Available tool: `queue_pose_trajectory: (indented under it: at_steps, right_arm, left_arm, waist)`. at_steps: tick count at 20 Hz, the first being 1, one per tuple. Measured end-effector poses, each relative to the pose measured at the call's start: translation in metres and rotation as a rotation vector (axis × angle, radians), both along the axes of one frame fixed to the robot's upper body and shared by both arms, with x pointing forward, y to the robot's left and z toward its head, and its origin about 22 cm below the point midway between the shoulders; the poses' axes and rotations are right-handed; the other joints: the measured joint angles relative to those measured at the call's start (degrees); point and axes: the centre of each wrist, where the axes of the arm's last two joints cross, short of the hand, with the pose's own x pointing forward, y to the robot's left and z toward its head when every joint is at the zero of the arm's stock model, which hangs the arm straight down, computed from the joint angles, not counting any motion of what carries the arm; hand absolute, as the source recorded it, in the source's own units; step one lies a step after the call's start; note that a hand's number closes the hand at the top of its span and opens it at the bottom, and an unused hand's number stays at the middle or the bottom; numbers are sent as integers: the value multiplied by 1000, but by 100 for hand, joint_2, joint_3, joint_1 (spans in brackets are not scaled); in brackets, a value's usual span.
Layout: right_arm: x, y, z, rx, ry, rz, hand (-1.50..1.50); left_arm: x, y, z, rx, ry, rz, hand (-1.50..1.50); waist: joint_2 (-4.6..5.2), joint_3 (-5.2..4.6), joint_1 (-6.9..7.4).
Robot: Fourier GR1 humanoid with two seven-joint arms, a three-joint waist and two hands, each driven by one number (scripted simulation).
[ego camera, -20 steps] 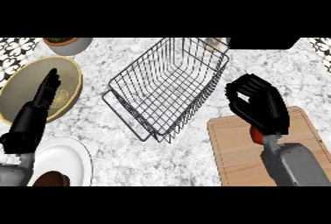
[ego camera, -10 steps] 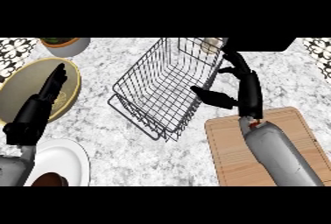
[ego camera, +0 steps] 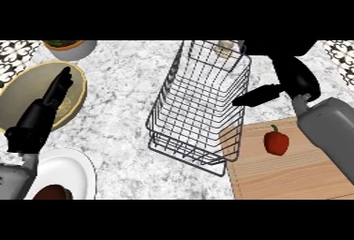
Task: Pick the bell pepper from the cutting board and place it in the basket
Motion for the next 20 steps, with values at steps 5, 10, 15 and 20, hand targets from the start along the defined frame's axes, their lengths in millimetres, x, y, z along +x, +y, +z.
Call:
queue_pose_trajectory:
  at_steps: [5,10,15,20]
  right_arm:
    - [5,8,47,-149,275,64,-150]
    - [10,-2,79,-177,418,102,-150]
    - [6,-21,79,-173,485,108,-150]
    - [3,-25,63,-192,537,115,-150]
  left_arm:
    - [2,-3,-1,-2,-5,12,0]
    - [4,-2,2,-5,-11,7,0]
    - [1,-2,2,-15,-10,8,0]
    - [4,-3,5,-13,-12,2,0]
  waist:
    - [23,33,-16]
    - [60,58,-16]
    - [69,70,-17]
    - [84,73,-8]
